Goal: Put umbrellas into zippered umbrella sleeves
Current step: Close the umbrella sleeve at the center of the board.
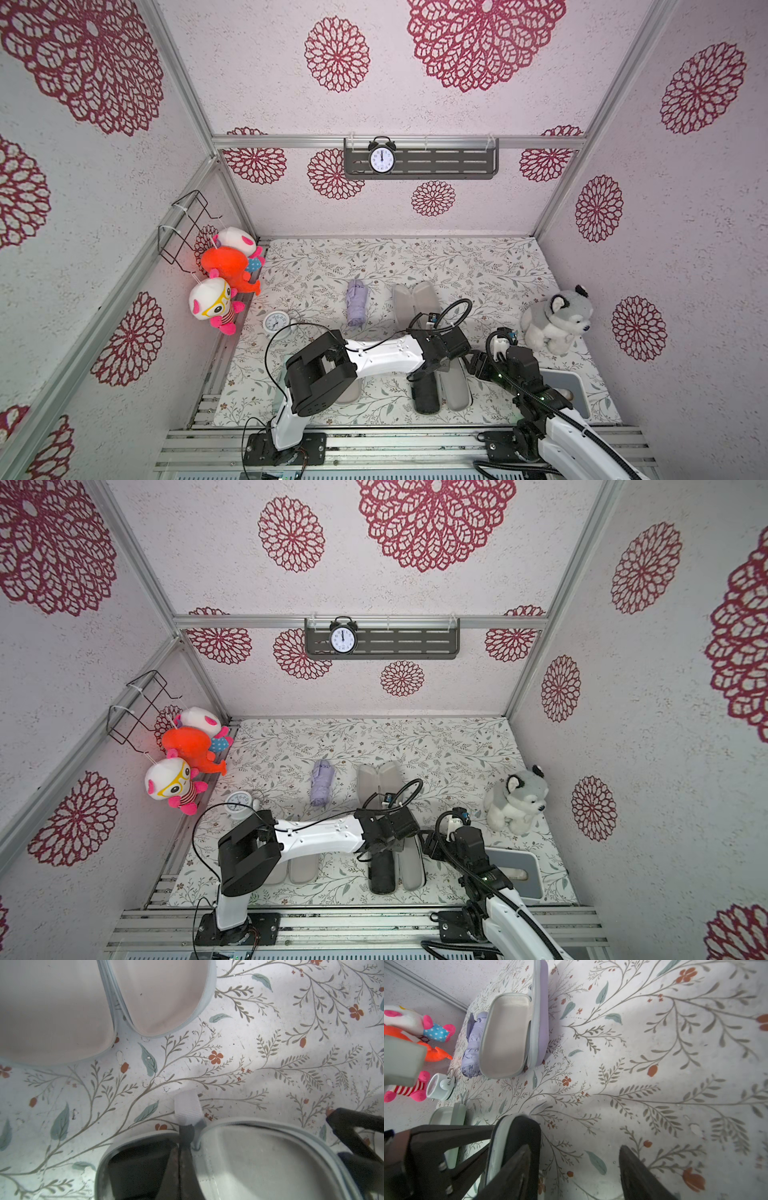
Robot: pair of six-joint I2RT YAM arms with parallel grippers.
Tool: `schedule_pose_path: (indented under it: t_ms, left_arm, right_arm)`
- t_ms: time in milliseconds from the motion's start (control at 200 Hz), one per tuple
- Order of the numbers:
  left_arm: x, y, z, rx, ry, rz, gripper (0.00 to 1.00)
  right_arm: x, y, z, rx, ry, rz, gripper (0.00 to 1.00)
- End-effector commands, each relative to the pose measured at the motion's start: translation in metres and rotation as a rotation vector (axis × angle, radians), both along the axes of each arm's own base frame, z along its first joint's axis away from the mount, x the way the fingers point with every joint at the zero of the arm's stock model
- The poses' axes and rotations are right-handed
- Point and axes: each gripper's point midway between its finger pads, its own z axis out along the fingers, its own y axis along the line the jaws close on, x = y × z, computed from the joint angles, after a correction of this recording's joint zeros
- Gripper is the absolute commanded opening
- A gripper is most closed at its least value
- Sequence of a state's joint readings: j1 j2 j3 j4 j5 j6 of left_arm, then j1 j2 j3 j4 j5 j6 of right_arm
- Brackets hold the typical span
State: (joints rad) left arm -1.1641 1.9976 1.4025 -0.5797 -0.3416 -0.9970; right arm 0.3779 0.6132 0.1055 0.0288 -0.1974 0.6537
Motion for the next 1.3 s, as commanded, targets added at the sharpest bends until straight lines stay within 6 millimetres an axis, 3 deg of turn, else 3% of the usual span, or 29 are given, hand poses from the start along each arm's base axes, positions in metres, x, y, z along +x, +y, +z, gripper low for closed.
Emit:
schedule_pose_path:
  t_ms: [0,60,75,130,410,475,595,640,685,726,921,1066,1291]
  left_arm:
    - [-0.003,-0.011,0.013,-0.049,-0.023,-0.008,0.07]
    - [-0.004,-0.009,0.01,-0.045,-0.022,-0.006,0.1]
    - [-0.004,-0.01,0.024,-0.077,-0.033,-0.009,0.1]
    - [-0.006,-0.009,0.029,-0.089,-0.037,-0.012,0.1]
    - [-0.012,-0.002,0.034,-0.121,-0.037,-0.021,0.15]
    - [-0.012,-0.002,0.036,-0.129,-0.044,-0.03,0.21]
    - [-0.016,0.004,0.036,-0.133,-0.044,-0.038,0.2]
    - [-0.012,0.013,0.037,-0.138,-0.073,-0.014,0.25]
    - [-0.003,0.021,0.04,-0.141,-0.1,-0.008,0.37]
    - [0.008,0.022,0.041,-0.151,-0.121,-0.017,0.39]
    - [0.045,0.011,0.046,-0.146,-0.24,-0.072,0.25]
    - [0.064,0.018,0.022,-0.126,-0.196,-0.051,0.15]
    - [0.061,-0.007,0.01,-0.205,-0.153,-0.148,0.12]
  right_arm:
    - [0.003,0.012,0.015,0.072,-0.047,0.03,0.69]
    - [0.003,0.014,0.016,0.082,-0.052,0.031,0.68]
    - [0.003,0.015,0.017,0.085,-0.053,0.032,0.68]
    - [0.004,0.017,0.017,0.091,-0.057,0.03,0.67]
    - [0.003,0.035,0.019,0.079,-0.072,0.063,0.64]
    - [0.004,0.036,0.016,0.062,-0.063,0.06,0.64]
    - [0.006,0.039,0.014,0.03,-0.053,0.067,0.64]
    - [0.006,0.038,0.013,0.013,-0.046,0.062,0.64]
    - [0.006,0.037,0.012,0.007,-0.045,0.056,0.64]
    - [0.005,0.037,0.012,0.008,-0.043,0.057,0.64]
    - [0.003,0.036,0.01,-0.001,-0.041,0.057,0.64]
    - [0.004,0.034,0.009,-0.025,-0.042,0.048,0.63]
    - [0.002,0.035,0.002,-0.026,-0.03,0.06,0.62]
